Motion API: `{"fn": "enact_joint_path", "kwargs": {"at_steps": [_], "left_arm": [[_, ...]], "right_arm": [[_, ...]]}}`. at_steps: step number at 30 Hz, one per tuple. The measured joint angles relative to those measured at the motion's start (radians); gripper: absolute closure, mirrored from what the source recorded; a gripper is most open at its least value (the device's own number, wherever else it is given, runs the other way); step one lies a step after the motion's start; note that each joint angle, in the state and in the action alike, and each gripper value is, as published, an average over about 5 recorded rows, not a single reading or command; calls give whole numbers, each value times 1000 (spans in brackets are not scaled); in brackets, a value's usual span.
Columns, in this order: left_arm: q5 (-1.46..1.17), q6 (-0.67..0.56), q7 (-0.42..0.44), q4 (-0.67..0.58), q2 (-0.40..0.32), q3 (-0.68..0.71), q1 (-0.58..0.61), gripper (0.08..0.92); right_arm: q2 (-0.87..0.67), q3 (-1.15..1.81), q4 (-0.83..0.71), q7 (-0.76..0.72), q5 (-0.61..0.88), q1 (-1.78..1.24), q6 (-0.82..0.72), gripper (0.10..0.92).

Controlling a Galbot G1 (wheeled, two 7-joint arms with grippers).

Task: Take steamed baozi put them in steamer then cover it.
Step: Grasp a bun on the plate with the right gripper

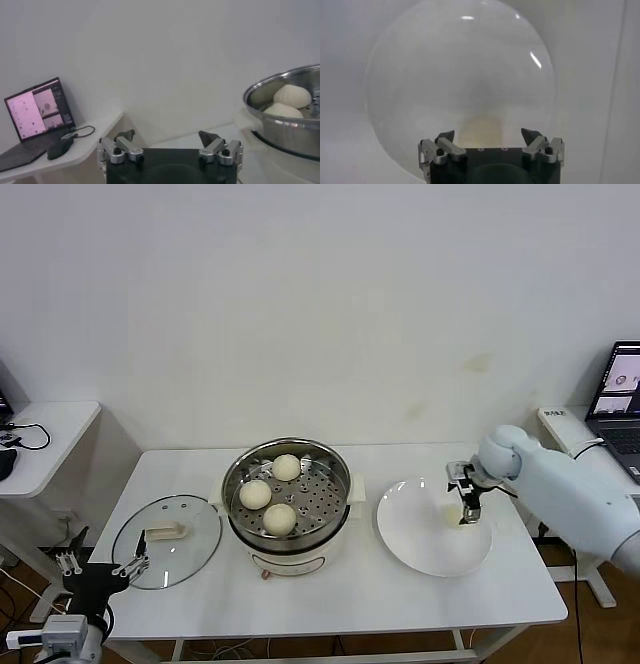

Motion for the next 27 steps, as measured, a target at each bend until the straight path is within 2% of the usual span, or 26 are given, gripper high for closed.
{"fn": "enact_joint_path", "kwargs": {"at_steps": [9,21,27], "left_arm": [[0,1,1,1,0,5,-5,177],[1,2,1,-5,-5,4,0,177],[2,2,1,-10,-6,6,-1,177]], "right_arm": [[41,52,-85,12,-46,-34,10,222],[61,70,-119,1,-65,-43,13,352],[48,57,-108,-17,-51,-27,6,390]]}}
